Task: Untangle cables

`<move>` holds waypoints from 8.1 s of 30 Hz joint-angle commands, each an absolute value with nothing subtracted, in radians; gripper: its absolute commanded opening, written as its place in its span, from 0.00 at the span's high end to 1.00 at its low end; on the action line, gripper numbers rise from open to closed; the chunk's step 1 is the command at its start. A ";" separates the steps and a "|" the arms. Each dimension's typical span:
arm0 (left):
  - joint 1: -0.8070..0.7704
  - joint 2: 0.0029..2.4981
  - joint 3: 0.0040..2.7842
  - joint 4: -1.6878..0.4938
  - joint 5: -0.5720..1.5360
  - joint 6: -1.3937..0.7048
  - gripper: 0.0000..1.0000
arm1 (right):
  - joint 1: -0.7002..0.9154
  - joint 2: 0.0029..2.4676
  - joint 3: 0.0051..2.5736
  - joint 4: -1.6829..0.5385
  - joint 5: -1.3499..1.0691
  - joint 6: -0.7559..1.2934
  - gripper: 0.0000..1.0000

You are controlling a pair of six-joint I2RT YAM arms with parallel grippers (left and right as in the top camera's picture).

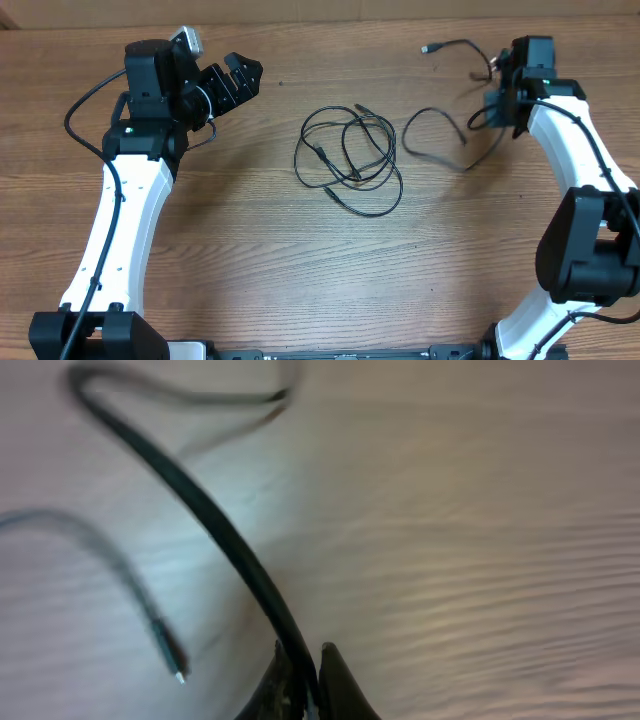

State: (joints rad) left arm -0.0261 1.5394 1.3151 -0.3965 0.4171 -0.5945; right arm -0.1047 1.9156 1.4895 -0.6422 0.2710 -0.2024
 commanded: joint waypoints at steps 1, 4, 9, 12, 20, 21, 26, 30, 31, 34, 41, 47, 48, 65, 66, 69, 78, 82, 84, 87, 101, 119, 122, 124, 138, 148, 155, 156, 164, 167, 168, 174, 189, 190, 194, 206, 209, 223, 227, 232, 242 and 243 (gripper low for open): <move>-0.027 1.537 1.320 -0.393 0.408 -0.572 0.00 | -0.178 1.891 1.489 -0.521 0.443 -0.191 0.96; -0.027 1.537 1.320 -0.393 0.408 -0.572 0.00 | -0.256 1.891 1.489 -0.373 0.444 -0.187 0.96; -0.027 1.537 1.320 -0.393 0.408 -0.572 0.00 | -0.424 1.891 1.489 -0.142 0.397 -0.135 0.96; -0.027 1.537 1.320 -0.393 0.408 -0.572 0.00 | -0.505 1.891 1.489 -0.104 0.331 -0.097 0.96; -0.027 1.537 1.320 -0.393 0.408 -0.572 0.00 | -0.646 1.891 1.489 -0.102 0.126 -0.048 0.96; -0.027 1.537 1.320 -0.393 0.408 -0.572 0.00 | -0.651 1.891 1.489 -0.104 0.126 -0.048 0.96; -0.027 1.538 1.320 -0.393 0.408 -0.572 0.00 | -0.657 1.891 1.489 -0.137 0.125 -0.049 0.34; -0.027 1.537 1.320 -0.393 0.408 -0.572 0.00 | -0.657 1.891 1.489 -0.178 0.103 -0.048 0.00; -0.027 1.538 1.320 -0.393 0.408 -0.572 0.00 | -0.657 1.891 1.489 -0.195 0.081 -0.048 0.00; -0.027 1.537 1.320 -0.393 0.408 -0.572 0.00 | -0.657 1.891 1.489 -0.261 -0.030 -0.048 0.00; -0.027 1.537 1.320 -0.393 0.408 -0.572 0.00 | -0.653 1.879 1.489 -0.329 -0.368 -0.047 0.00; -0.027 1.537 1.320 -0.393 0.408 -0.572 0.00 | -0.595 1.788 1.517 -0.359 -0.209 -0.015 0.00; -0.027 1.537 1.320 -0.393 0.408 -0.572 0.00 | -0.582 1.769 1.521 -0.362 -0.190 -0.015 0.00; -0.027 1.537 1.320 -0.393 0.408 -0.572 0.00 | -0.086 1.683 1.504 -0.725 -0.345 -0.014 0.00; -0.027 1.537 1.320 -0.393 0.408 -0.572 0.00 | -0.039 1.696 1.491 -0.728 -0.345 -0.014 0.00; -0.027 1.537 1.320 -0.393 0.408 -0.572 0.00 | 0.039 1.735 1.478 -0.738 -0.345 -0.014 0.00; -0.027 1.537 1.320 -0.393 0.408 -0.572 0.00 | 0.253 1.852 1.474 -0.826 -0.410 -0.054 0.00; -0.027 1.537 1.320 -0.393 0.408 -0.572 0.00 | 0.341 1.858 1.468 -0.828 -0.405 -0.061 0.00; -0.027 1.537 1.320 -0.393 0.408 -0.572 0.00 | 0.377 1.858 1.458 -0.817 -0.402 -0.061 0.00; -0.027 1.537 1.320 -0.393 0.408 -0.572 0.00 | 0.424 1.858 1.424 -0.792 -0.371 -0.061 0.00; -0.027 1.538 1.320 -0.393 0.408 -0.572 0.00 | 0.528 1.860 1.209 -0.604 -0.360 -0.059 0.04; -0.027 1.538 1.320 -0.393 0.408 -0.572 0.00 | 0.526 1.860 1.185 -0.419 -0.210 -0.196 0.34; -0.027 1.537 1.320 -0.393 0.408 -0.572 0.00 | 0.526 1.860 1.184 -0.420 -0.210 -0.197 0.37; -0.027 1.537 1.320 -0.393 0.408 -0.572 0.00 | 0.526 1.860 1.184 -0.420 -0.210 -0.211 0.37; -0.027 1.538 1.320 -0.393 0.408 -0.572 0.00 | 0.527 1.908 1.184 -0.406 -0.210 -0.219 0.44; -0.027 1.537 1.320 -0.393 0.408 -0.572 0.00 | 0.524 1.907 1.196 -0.403 -0.224 -0.158 0.96; -0.027 1.538 1.320 -0.393 0.408 -0.572 0.00 | 0.492 1.750 1.338 -0.566 -0.225 -0.127 0.96; -0.027 1.537 1.320 -0.393 0.408 -0.572 0.00 | 0.488 1.715 1.371 -0.594 -0.225 -0.127 0.96; -0.027 1.537 1.320 -0.393 0.408 -0.572 0.00 | 0.481 1.392 1.564 -0.553 -0.144 -0.128 0.96; -0.027 1.537 1.320 -0.393 0.408 -0.572 0.00 | 0.481 1.307 1.564 -0.478 -0.083 -0.128 0.96; -0.027 1.537 1.320 -0.393 0.408 -0.572 0.00 | 0.481 1.285 1.564 -0.460 -0.071 -0.128 0.96; -0.027 1.537 1.320 -0.393 0.408 -0.572 0.00 | 0.481 1.224 1.564 -0.428 -0.044 -0.128 0.96; -0.027 1.537 1.320 -0.393 0.408 -0.572 0.00 | 0.481 1.268 1.564 -0.413 0.111 -0.131 0.96; -0.027 1.537 1.320 -0.393 0.408 -0.572 0.01 | 0.481 1.263 1.565 -0.403 0.111 -0.130 0.96; -0.027 1.537 1.320 -0.393 0.408 -0.572 0.00 | 0.482 1.239 1.565 -0.318 0.111 -0.125 0.96; -0.027 1.537 1.320 -0.393 0.408 -0.572 0.00 | 0.482 1.180 1.565 0.099 0.071 -0.081 0.96; -0.027 1.537 1.320 -0.393 0.408 -0.572 0.00 | 0.482 1.184 1.565 0.088 -0.014 -0.082 0.96; -0.027 1.537 1.320 -0.393 0.408 -0.572 0.00 | 0.482 1.358 1.565 -0.236 0.583 -0.612 0.96; -0.027 1.537 1.320 -0.393 0.408 -0.572 0.00 | 0.482 1.362 1.565 -0.015 0.753 -0.780 0.96; -0.027 1.537 1.320 -0.393 0.408 -0.572 0.00 | 0.482 1.348 1.565 0.311 0.796 -0.926 0.96; -0.027 1.537 1.320 -0.393 0.408 -0.572 0.00 | 0.532 1.332 1.565 0.216 0.725 -0.931 0.96; -0.027 1.537 1.320 -0.393 0.408 -0.572 0.00 | 0.534 1.332 1.565 0.165 0.699 -0.892 0.96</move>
State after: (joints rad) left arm -0.0261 1.5394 1.3151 -0.3965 0.4141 -0.5945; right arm 0.5186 1.3319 1.5528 0.2348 0.7570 -0.9218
